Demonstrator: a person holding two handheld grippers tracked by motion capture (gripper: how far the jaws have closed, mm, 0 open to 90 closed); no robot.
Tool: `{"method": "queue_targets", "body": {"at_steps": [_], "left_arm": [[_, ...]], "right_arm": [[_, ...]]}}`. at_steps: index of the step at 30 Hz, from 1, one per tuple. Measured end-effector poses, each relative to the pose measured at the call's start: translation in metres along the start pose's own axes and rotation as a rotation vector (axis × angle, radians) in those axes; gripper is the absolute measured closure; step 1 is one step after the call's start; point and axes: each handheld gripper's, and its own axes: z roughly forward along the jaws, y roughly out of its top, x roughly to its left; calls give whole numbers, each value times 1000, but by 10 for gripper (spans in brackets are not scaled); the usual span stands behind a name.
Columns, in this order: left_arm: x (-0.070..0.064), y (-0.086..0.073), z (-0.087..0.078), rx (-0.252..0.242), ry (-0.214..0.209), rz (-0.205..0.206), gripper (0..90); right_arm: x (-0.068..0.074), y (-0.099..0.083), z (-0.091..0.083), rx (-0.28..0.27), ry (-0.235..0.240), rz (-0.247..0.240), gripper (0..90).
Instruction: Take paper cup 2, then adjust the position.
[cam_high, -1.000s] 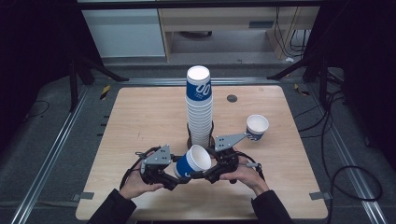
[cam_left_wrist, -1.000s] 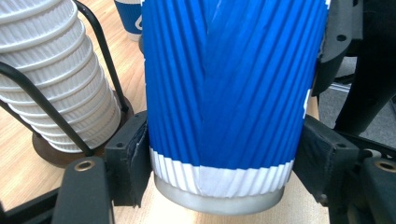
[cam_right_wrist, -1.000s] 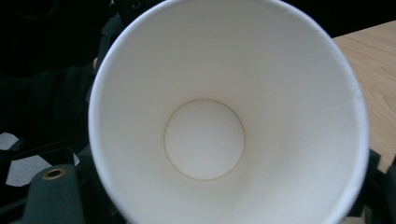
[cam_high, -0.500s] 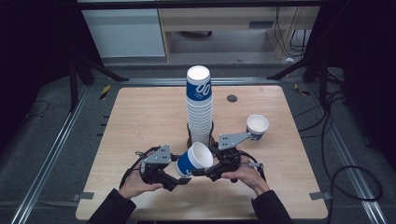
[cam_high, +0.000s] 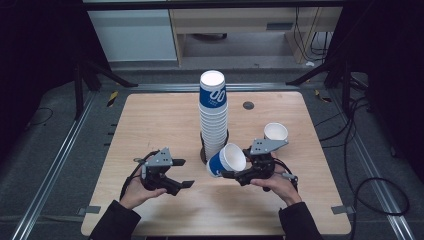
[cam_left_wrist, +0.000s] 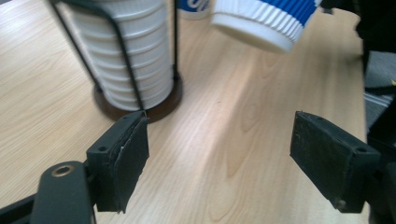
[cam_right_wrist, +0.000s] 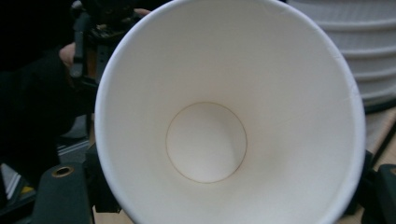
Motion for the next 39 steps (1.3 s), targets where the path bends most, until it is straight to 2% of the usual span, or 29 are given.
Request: {"method": "queue_targets", "body": {"at_steps": [5, 7, 12, 20, 26, 30, 34, 39], "left_arm": [[10, -3, -4, -12, 48, -59, 188], [13, -5, -6, -16, 69, -84, 189], [19, -7, -10, -25, 103, -127, 192], [23, -9, -10, -21, 131, -153, 189], [29, -13, -14, -29, 177, -195, 189], [32, -14, -16, -27, 213, -208, 189], [35, -16, -17, -27, 225, -230, 189], [35, -16, -17, -25, 234, -232, 190]], "right_arm": [[-2, -5, -9, 37, -87, 8, 213], [-2, -7, -14, 32, -124, 6, 213], [-6, -11, -24, 43, -182, 20, 213], [-7, -10, -39, 58, -266, 31, 213], [-10, -11, -52, 64, -334, 52, 213], [-12, -12, -59, 71, -368, 80, 213], [-14, -14, -65, 97, -409, 101, 212], [-17, -16, -72, 118, -455, 124, 213]]}}
